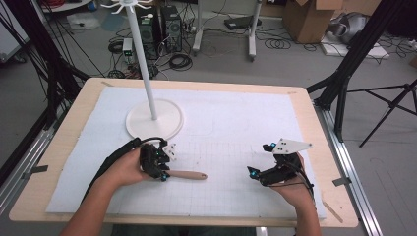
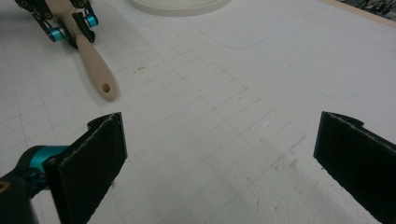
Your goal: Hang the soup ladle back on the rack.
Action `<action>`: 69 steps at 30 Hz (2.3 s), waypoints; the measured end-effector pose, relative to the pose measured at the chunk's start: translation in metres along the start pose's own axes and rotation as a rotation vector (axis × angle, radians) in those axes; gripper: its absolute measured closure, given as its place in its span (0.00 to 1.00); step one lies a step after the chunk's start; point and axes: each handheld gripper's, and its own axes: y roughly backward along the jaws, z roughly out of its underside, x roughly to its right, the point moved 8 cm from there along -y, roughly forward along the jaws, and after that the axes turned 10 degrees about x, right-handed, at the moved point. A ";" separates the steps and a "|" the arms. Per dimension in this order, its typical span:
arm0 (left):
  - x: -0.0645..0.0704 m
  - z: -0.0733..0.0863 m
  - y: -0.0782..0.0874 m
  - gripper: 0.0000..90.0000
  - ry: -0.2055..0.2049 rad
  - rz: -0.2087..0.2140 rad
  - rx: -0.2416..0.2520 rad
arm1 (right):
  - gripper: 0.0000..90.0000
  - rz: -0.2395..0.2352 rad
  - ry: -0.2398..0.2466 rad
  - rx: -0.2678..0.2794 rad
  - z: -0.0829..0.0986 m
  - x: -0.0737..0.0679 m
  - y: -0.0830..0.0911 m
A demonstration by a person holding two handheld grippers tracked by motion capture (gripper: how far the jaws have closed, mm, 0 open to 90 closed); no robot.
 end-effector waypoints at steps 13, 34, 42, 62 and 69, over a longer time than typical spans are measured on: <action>0.006 0.000 0.000 0.85 0.004 -0.029 0.020 | 0.02 -0.003 -0.004 -0.008 0.002 -0.001 -0.002; 0.011 -0.012 0.050 0.85 0.084 -0.025 0.352 | 0.02 -0.006 0.005 -0.011 0.002 -0.001 -0.004; 0.011 -0.016 0.074 0.85 0.088 -0.055 0.469 | 0.02 -0.005 0.003 -0.013 0.003 -0.002 -0.004; 0.008 -0.025 0.129 0.85 0.077 -0.072 0.650 | 0.02 -0.010 -0.004 -0.010 0.003 -0.002 -0.004; 0.005 -0.025 0.139 0.85 0.083 -0.064 0.688 | 0.02 -0.011 -0.001 -0.011 0.003 -0.003 -0.005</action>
